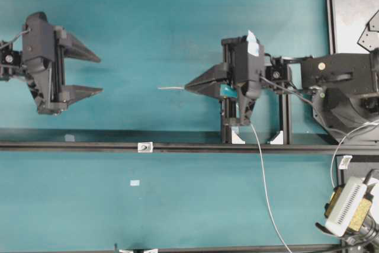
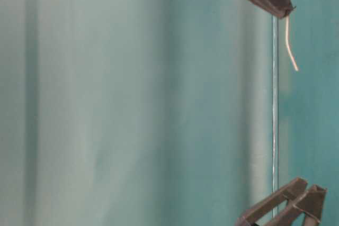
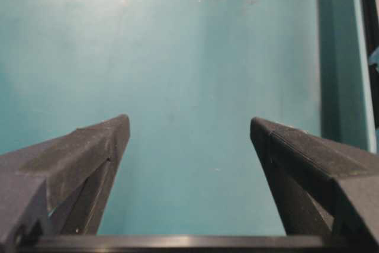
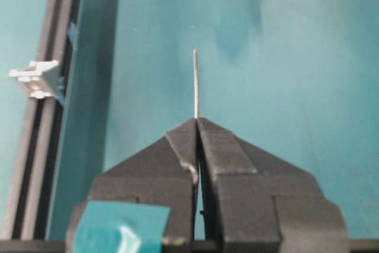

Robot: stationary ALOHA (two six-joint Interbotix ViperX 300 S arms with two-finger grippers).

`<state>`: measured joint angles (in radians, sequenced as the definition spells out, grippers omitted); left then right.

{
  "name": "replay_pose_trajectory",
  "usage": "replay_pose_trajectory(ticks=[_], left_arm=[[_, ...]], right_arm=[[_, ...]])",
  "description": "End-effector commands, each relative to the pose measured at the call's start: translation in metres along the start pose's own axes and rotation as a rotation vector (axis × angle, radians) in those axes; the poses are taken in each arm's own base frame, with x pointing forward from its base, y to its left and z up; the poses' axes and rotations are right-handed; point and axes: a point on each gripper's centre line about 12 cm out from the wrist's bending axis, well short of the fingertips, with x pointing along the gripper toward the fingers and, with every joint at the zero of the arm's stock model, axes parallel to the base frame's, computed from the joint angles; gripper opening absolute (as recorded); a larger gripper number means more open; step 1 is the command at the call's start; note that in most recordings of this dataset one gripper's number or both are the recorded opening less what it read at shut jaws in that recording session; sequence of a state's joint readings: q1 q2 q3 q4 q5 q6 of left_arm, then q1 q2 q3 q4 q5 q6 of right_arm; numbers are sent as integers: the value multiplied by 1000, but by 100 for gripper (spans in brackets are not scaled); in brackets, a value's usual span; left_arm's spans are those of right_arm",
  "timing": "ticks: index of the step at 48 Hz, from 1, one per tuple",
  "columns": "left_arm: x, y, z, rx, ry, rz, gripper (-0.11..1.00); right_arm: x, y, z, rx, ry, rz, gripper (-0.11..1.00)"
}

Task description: Insert the wire into the hole on the right side and pull it with the left arm.

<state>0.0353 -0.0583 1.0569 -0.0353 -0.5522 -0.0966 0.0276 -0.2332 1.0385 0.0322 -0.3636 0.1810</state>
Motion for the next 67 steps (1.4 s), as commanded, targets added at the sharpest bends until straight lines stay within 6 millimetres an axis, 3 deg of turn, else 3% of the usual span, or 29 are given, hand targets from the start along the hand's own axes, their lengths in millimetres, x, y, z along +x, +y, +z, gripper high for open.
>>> replay_pose_trajectory(ticks=[1,21,34,67], left_arm=[[0,-5,4,-5,-46,-18,64],[3,-31,2,13,-118,-100,64],[9,-41,-4,21,-163,-134,64],[36,-75,-22,-24,-181,-227,64]], right_arm=[[-4,8,7,5,-61,28,2],[-11,26,-13,41,-116,82,2],[-5,33,-29,60,-123,62,2],[14,77,-58,-13,-163,10,2]])
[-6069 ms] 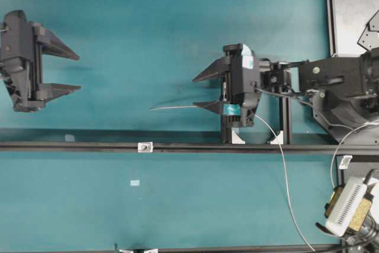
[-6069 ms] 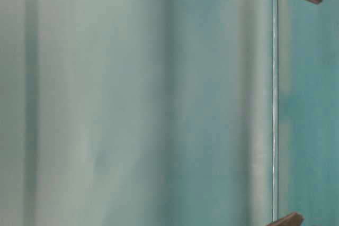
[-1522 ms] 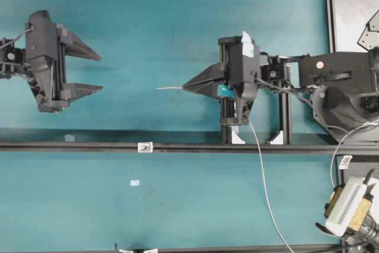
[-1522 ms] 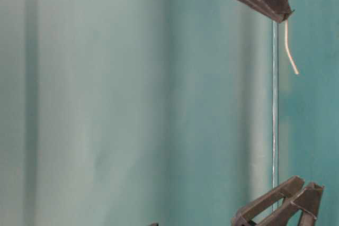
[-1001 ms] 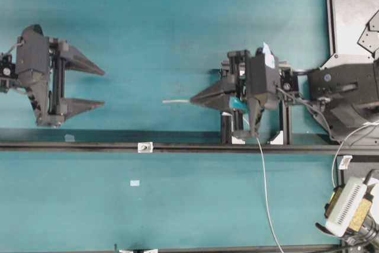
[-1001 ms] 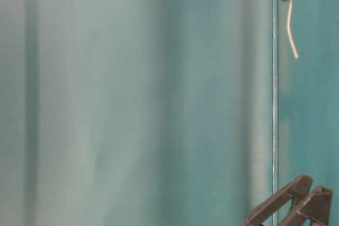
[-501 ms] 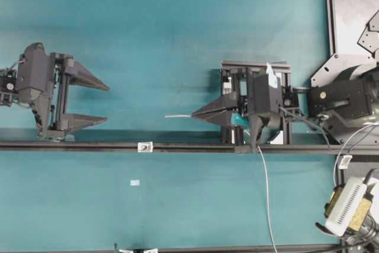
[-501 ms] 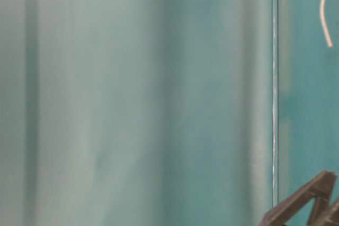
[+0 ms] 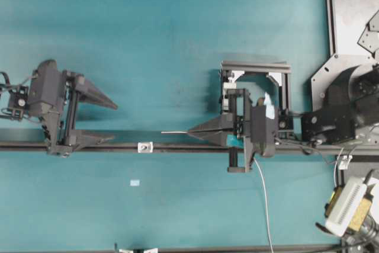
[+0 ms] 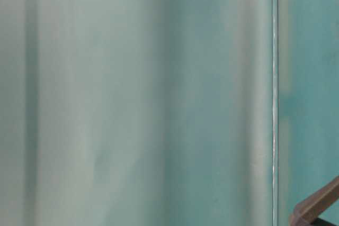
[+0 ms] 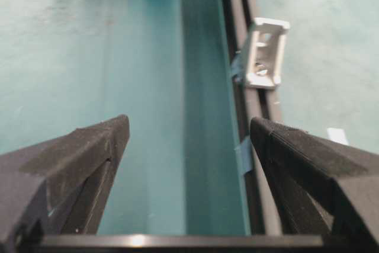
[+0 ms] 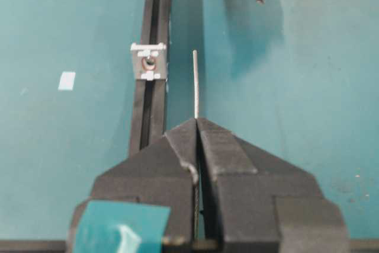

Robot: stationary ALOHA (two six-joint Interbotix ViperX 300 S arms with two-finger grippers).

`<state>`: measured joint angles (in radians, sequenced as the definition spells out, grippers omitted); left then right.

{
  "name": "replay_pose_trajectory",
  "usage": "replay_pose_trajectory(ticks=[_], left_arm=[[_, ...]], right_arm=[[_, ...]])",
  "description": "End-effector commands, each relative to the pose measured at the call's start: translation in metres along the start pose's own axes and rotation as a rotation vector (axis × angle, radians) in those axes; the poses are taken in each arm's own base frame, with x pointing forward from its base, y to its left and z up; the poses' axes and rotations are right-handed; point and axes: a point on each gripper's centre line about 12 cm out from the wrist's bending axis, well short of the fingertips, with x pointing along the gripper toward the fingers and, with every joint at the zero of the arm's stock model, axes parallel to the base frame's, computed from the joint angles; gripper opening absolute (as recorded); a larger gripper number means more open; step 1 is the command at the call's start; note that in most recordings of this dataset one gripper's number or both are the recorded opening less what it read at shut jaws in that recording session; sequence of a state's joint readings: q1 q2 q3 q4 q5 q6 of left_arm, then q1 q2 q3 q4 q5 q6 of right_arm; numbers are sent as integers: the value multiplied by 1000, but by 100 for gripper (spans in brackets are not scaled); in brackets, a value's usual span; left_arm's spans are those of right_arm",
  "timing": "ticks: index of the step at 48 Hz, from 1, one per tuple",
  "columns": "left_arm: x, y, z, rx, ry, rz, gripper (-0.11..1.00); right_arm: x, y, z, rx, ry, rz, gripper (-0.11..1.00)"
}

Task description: Insert the wire into the hole on the right side and pull it with the left arm.

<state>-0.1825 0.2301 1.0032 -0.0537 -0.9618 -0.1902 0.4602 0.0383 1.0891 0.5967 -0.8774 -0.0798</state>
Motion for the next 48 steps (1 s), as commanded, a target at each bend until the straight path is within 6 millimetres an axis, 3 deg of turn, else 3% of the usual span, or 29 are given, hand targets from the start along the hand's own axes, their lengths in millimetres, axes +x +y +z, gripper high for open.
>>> replay_pose_trajectory(ticks=[1,21,48], left_arm=[[7,-8,9,1,-39,-22,64],[31,-11,0,5,-51,-35,64],[35,-22,-1,11,-73,-68,64]], right_arm=[[5,9,3,5,-24,7,2],[6,28,-15,-37,-56,19,2],[16,29,-27,-81,-66,-49,2]])
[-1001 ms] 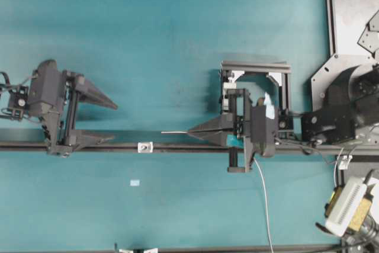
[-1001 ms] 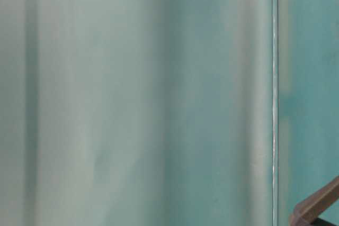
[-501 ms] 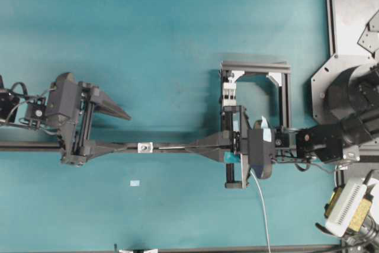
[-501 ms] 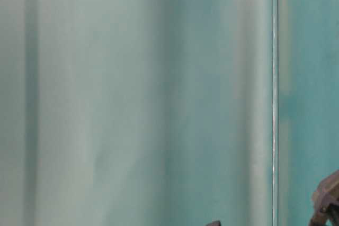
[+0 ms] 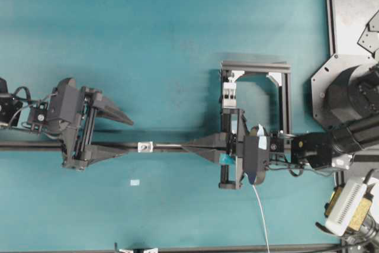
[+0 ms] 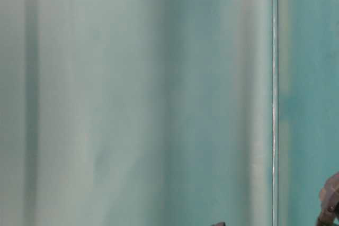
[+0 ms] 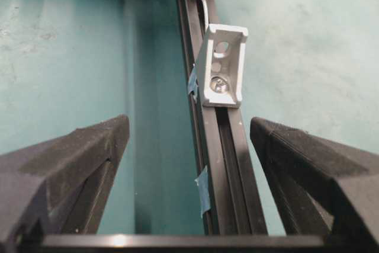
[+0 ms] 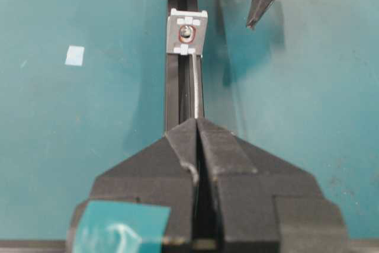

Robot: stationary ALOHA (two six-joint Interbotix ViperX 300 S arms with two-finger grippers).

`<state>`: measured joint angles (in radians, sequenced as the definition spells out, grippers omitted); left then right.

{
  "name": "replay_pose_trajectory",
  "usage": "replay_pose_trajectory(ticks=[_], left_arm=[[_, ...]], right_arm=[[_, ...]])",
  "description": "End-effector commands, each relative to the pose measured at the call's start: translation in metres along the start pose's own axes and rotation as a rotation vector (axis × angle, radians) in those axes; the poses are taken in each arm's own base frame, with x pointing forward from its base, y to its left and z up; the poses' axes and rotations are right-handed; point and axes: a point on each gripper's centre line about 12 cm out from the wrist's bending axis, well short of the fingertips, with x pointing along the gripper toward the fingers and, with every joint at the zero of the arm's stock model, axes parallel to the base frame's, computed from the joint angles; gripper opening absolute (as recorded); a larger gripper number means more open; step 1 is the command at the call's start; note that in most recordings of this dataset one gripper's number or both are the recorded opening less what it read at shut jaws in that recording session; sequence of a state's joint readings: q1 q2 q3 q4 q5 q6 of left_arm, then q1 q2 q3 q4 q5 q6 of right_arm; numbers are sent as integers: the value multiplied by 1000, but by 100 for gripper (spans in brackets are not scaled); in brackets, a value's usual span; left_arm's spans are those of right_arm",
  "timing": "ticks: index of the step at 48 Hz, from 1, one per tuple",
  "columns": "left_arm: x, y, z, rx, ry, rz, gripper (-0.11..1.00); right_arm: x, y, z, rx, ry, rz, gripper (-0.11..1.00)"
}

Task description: Insert the wire into the hole on the right side and pull it with the left arm.

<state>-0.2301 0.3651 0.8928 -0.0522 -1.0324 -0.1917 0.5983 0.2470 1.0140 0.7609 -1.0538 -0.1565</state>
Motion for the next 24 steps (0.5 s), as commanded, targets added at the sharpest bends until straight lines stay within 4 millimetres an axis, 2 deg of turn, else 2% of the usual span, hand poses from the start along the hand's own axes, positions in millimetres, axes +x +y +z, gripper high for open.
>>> replay_pose_trajectory(ticks=[1,24], left_arm=[[2,-5,11,0,-38,-13,64],[4,-10,12,6,-43,-25,64]], right_arm=[[1,5,8,13,-33,8,2],[1,5,9,-5,-39,8,2]])
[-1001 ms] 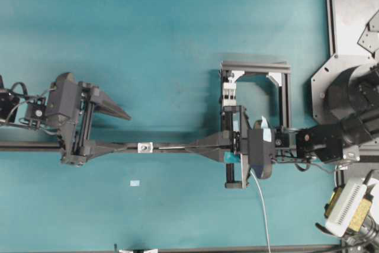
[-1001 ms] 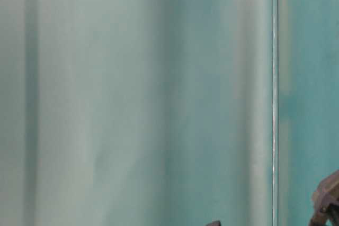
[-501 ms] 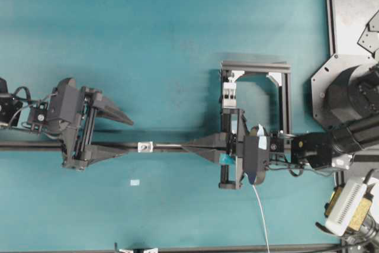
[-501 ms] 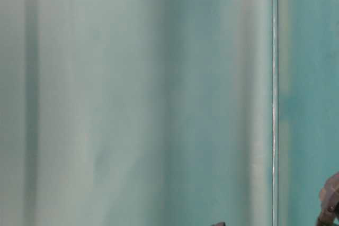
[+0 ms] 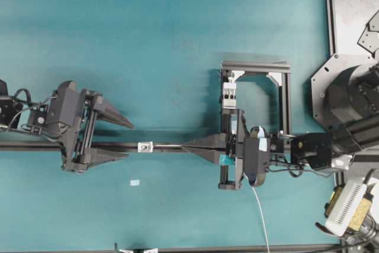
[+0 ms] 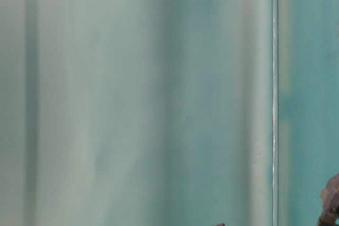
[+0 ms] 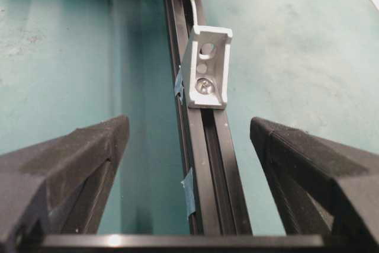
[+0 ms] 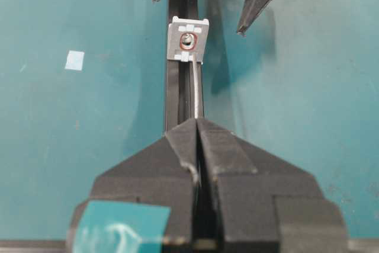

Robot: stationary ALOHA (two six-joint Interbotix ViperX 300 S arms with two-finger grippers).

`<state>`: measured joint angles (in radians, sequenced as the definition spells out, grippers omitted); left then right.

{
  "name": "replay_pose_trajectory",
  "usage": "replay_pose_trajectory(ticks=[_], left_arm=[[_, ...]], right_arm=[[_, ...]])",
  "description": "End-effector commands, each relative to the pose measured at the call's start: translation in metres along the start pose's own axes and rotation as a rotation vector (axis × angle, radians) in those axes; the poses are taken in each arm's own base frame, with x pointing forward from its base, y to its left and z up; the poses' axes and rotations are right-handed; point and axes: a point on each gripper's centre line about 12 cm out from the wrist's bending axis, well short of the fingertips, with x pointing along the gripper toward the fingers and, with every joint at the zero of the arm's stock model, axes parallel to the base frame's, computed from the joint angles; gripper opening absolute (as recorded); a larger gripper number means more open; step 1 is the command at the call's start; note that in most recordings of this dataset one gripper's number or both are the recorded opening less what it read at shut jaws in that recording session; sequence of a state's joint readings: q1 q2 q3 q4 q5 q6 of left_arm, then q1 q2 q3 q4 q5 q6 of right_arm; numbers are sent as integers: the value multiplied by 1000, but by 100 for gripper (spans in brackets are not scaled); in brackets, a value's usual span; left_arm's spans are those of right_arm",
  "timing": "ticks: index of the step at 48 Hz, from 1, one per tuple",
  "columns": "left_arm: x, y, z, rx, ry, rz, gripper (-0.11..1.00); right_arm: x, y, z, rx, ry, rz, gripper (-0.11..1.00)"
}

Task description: Insert the wire into the hole on the right side and pull it with the left arm.

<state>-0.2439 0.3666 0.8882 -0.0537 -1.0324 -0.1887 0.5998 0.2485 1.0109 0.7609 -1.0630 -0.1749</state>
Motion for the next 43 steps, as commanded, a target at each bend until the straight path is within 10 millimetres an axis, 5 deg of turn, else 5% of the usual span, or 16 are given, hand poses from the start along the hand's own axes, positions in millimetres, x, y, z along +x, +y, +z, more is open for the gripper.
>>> replay_pose_trajectory(ticks=[1,43], left_arm=[[3,-4,12,2,-43,-12,64],[4,-8,10,13,-37,-24,64]], right_arm=[[0,4,8,12,-29,8,2],[3,6,6,3,-45,5,2]])
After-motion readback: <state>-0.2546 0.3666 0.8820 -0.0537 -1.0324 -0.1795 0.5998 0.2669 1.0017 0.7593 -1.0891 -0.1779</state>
